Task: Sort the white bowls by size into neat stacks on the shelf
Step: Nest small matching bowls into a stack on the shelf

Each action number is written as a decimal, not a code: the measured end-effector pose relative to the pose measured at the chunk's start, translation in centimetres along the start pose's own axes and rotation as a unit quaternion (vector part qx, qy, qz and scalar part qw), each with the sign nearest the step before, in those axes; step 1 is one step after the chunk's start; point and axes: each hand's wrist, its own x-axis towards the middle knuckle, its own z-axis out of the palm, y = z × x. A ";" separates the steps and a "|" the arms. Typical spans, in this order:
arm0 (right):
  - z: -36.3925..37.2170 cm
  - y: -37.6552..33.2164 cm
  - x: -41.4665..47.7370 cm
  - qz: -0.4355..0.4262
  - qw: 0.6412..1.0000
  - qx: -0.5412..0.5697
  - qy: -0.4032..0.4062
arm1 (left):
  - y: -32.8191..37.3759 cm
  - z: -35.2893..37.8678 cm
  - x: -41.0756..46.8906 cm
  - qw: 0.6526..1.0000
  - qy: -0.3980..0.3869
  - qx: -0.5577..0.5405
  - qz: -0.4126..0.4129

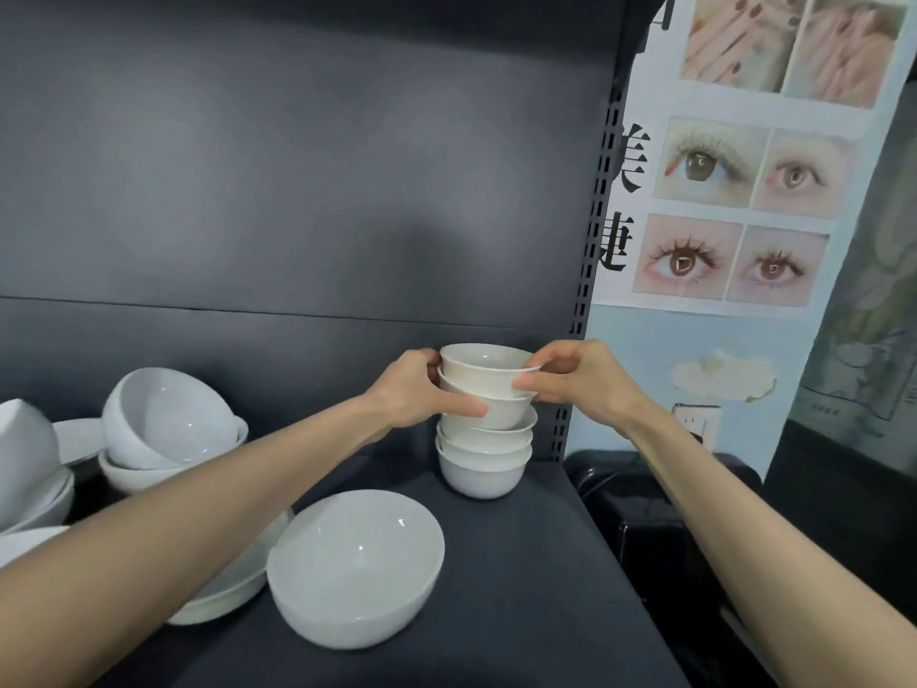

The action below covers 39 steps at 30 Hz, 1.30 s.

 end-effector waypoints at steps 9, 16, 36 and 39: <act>-0.1 2.3 0.0 -0.013 1.000 -0.014 -0.012 | -1.3 1.6 -0.6 1.000 0.006 -0.005 -0.023; -0.2 3.0 0.0 -0.021 1.000 -0.016 -0.004 | -1.0 1.7 -0.7 0.999 -0.014 -0.034 -0.023; 1.1 2.9 0.0 0.056 0.998 -0.012 -0.017 | -2.6 1.9 -0.9 0.995 -0.052 -0.079 -0.040; 1.2 2.9 0.1 0.052 0.998 -0.010 -0.014 | -2.7 2.0 -1.0 0.995 -0.052 -0.081 -0.037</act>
